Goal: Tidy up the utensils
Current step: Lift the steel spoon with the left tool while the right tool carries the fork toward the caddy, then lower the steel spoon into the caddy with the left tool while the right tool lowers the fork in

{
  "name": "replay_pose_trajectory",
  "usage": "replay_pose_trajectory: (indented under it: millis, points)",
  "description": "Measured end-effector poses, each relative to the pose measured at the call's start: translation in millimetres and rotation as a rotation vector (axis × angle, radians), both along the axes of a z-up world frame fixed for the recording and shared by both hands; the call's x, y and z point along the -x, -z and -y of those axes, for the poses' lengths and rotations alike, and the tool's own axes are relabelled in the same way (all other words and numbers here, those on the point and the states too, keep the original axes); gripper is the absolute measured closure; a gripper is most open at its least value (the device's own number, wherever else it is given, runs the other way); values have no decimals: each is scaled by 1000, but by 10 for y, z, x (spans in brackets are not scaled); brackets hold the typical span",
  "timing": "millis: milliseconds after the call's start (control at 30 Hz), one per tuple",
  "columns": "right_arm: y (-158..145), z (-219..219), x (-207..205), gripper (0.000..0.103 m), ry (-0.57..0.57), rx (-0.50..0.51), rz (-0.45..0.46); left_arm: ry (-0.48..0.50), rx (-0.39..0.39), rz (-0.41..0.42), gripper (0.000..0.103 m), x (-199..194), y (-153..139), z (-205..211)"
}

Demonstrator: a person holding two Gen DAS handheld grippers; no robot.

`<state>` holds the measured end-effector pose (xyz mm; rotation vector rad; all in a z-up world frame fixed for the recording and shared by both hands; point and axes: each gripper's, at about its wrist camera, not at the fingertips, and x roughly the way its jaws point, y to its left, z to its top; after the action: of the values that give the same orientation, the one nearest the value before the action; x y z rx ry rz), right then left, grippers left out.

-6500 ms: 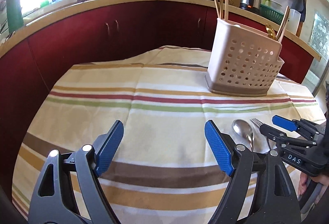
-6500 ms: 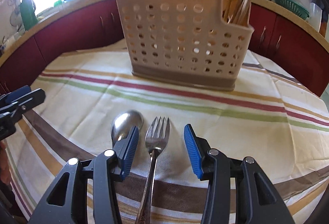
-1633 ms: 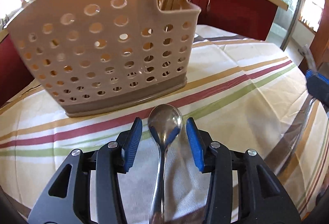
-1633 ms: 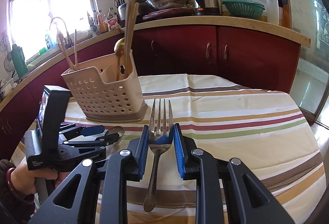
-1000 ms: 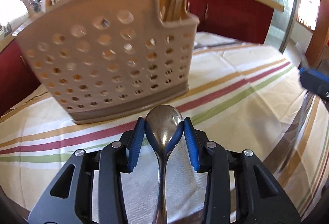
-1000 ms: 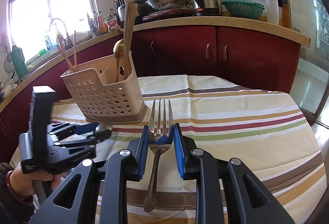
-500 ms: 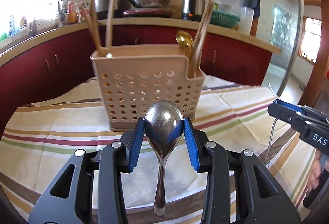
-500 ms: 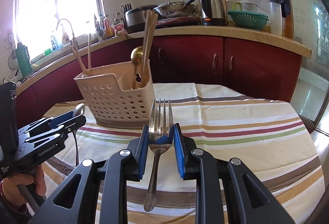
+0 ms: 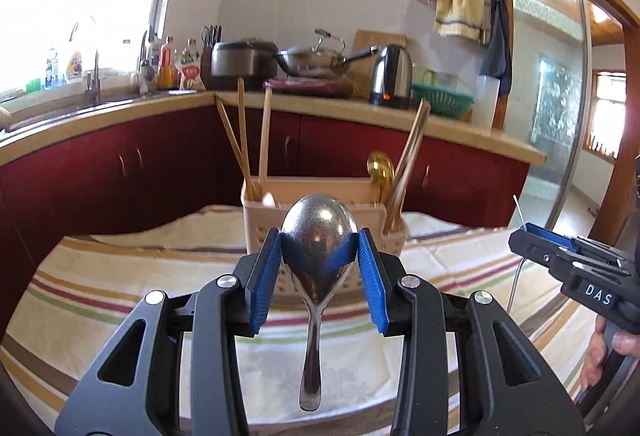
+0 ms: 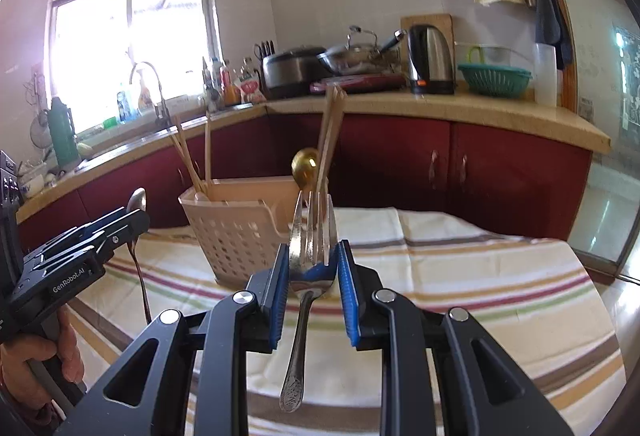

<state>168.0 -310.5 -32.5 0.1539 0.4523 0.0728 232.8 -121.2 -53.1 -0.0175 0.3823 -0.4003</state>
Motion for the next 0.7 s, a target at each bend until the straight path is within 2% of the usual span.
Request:
replay_pose_trajectory:
  millis: [333,700]
  points:
    - [-393,-87,-316,79,-30,-2,138,9,56,71,65,-328,-379,-38]
    - [-765,-220,-774,79,-53,23,295,-9,99,223,65,-698,-792,55]
